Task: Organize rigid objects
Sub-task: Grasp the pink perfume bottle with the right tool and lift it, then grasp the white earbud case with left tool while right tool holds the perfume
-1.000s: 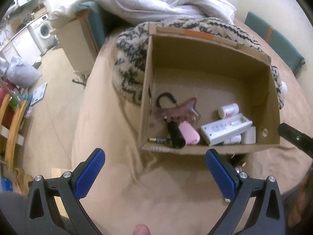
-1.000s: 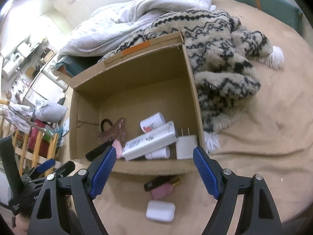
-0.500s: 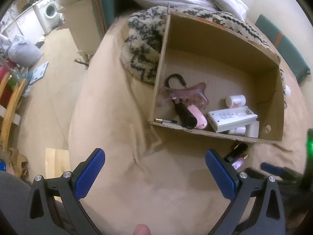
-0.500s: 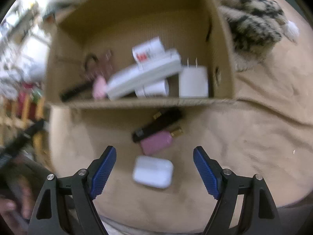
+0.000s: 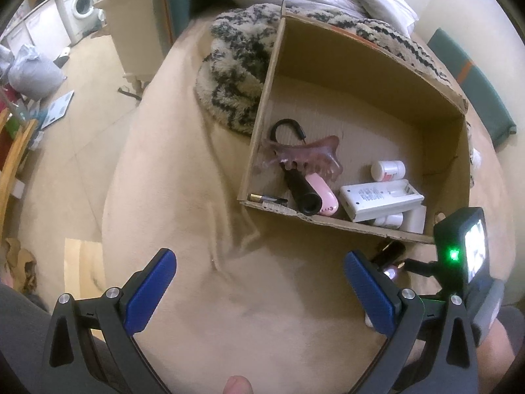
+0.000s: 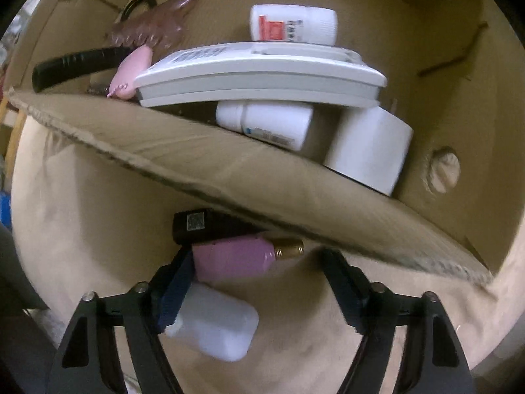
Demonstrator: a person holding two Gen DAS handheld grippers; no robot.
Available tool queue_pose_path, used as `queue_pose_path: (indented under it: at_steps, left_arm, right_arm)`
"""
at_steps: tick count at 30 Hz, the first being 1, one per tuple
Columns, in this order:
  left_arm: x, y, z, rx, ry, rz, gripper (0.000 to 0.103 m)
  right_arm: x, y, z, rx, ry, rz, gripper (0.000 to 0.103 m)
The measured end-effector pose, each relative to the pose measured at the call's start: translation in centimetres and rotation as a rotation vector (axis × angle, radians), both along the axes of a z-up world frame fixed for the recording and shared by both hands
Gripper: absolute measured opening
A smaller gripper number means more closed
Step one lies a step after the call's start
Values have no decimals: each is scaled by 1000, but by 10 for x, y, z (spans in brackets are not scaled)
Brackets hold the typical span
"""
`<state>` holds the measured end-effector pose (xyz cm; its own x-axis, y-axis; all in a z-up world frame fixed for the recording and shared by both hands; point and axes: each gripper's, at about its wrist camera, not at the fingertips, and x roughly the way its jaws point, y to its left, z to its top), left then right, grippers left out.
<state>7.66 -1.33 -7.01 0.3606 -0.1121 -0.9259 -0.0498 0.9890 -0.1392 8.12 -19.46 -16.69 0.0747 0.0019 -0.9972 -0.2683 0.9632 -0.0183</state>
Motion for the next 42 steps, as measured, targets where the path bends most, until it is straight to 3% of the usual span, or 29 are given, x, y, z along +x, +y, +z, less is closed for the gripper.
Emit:
queue_pose_path:
  at_steps: [1, 2, 11, 20, 23, 28, 30, 36, 42]
  left_arm:
    - [0, 0, 0, -2, 1, 1, 102]
    - [0, 0, 0, -3, 2, 2, 102]
    - [2, 7, -2, -6, 15, 24, 102]
    - [2, 6, -5, -1, 21, 23, 102]
    - [3, 3, -8, 12, 25, 16, 102]
    - [1, -1, -12, 44, 29, 8, 102]
    - [-1, -5, -14, 64, 32, 1, 102]
    - [-15, -44, -17, 79, 34, -48, 102]
    - [-27, -105, -46, 27, 139, -102, 101]
  right_arm:
    - [-1, 3, 2, 4, -6, 14, 66]
    - [-3, 6, 3, -3, -14, 28, 65]
    - [-12, 6, 17, 9, -20, 14, 65]
    - [-28, -1, 68, 98, -61, 5, 65]
    - [-38, -9, 96, 187, -132, -2, 65]
    - [-45, -39, 144, 341, -383, -68, 65]
    - [-45, -52, 152, 386, -439, -116, 65]
    - [-28, -70, 154, 441, -471, -213, 65]
    - [-34, -85, 150, 459, -498, -267, 65]
